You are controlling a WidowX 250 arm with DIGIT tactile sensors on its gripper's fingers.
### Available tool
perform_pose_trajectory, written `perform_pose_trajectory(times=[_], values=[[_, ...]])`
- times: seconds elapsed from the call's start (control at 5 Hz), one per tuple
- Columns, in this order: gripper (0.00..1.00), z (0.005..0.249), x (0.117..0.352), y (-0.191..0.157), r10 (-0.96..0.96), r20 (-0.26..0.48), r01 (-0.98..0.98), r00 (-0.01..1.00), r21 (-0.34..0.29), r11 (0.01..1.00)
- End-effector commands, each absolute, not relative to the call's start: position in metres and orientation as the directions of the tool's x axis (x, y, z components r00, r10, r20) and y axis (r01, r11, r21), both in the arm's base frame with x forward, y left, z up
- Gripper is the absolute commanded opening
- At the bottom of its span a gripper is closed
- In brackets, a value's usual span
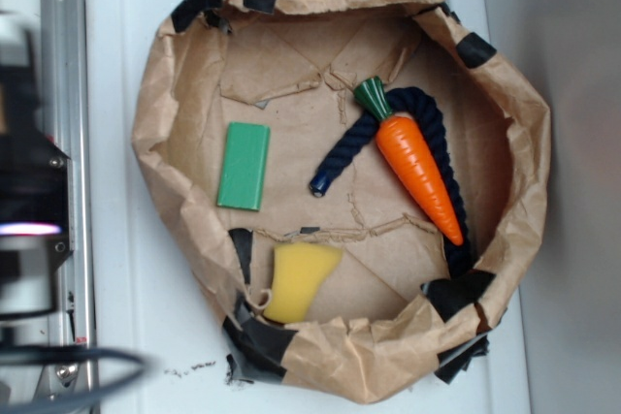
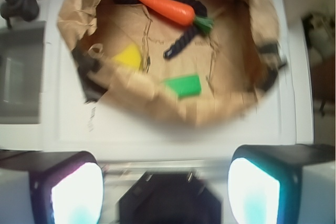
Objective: Grab the carrot.
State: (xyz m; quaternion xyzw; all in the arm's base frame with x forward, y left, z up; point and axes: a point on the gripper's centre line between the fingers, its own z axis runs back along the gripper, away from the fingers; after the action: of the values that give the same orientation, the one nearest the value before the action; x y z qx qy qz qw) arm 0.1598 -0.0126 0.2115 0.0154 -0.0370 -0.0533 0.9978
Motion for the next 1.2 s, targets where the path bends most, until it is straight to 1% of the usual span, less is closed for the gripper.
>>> perform_pose_trajectory(times=[0.0,0.2,0.4,0.6,0.8,1.0], values=[[1.0,0.176,0.238,-0.017,-0.436,0.235,0.387,0.869,0.226,0.894],[1.0,0.148,0.26,-0.009,-0.467,0.274,0.41,0.841,0.24,0.88],[1.0,0.123,0.276,0.005,-0.463,0.25,0.415,0.851,0.22,0.883],[1.0,0.106,0.287,0.013,-0.448,0.217,0.412,0.867,0.195,0.89],[1.0,0.086,0.303,0.01,-0.456,0.211,0.43,0.865,0.159,0.889],[1.0,0.066,0.319,0.004,-0.484,0.192,0.459,0.854,0.16,0.874]])
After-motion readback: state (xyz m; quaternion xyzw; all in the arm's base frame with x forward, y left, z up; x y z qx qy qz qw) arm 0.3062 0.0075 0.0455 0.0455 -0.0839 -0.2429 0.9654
